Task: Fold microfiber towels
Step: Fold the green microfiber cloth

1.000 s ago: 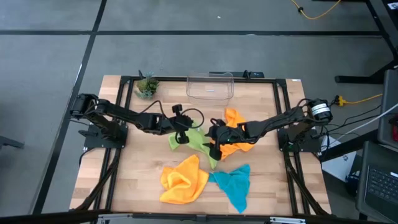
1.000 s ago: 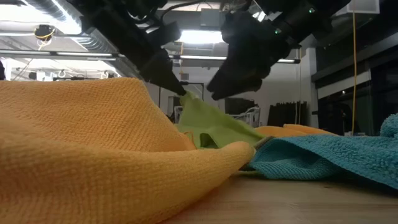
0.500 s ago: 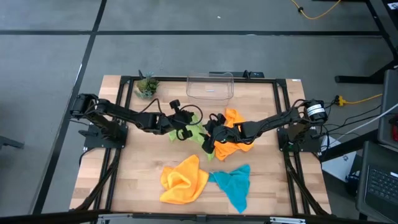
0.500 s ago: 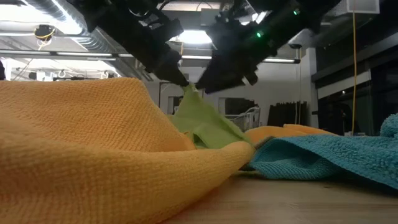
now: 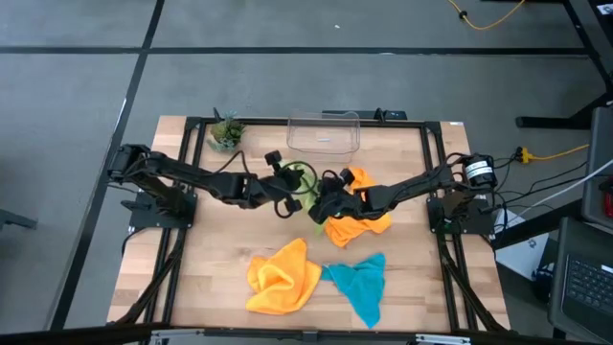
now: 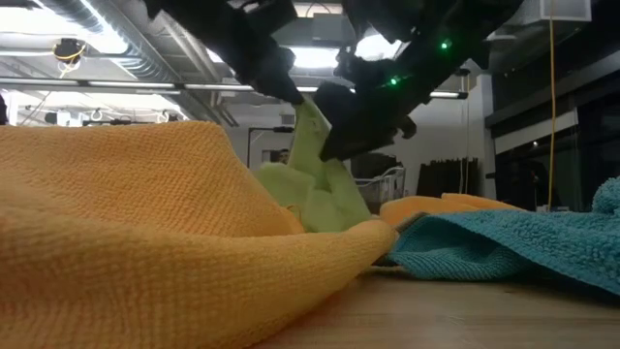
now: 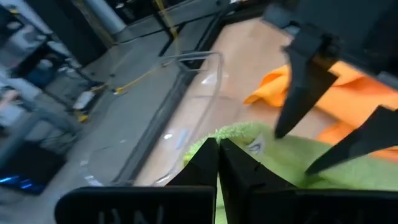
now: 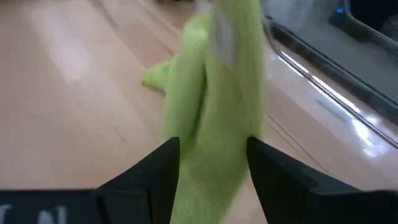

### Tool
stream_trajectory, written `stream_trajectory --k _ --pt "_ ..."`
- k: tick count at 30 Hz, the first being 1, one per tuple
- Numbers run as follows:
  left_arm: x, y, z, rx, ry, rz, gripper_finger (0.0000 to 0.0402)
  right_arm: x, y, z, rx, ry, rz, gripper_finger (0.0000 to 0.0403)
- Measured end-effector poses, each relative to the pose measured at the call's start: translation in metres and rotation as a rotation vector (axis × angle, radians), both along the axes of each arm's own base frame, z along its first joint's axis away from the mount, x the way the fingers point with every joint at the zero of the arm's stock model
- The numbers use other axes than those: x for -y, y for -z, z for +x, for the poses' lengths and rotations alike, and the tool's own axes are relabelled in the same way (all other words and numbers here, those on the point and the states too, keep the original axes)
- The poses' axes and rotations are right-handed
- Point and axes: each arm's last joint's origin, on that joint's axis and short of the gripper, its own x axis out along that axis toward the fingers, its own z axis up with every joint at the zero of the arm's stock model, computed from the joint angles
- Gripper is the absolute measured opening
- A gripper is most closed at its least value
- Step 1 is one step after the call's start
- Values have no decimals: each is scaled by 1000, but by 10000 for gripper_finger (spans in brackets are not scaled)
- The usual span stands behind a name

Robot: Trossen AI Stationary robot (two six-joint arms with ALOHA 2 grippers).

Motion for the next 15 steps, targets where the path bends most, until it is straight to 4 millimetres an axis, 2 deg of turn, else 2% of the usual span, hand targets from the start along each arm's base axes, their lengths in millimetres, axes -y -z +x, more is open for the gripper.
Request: stream_trajectory --k 8,15 --pt "10 -26 3 -38 -64 72 0 -1 8 -8 -70 -7 102 190" --pt "17 -69 5 -51 -90 128 0 -4 11 -8 -87 -64 189 190"
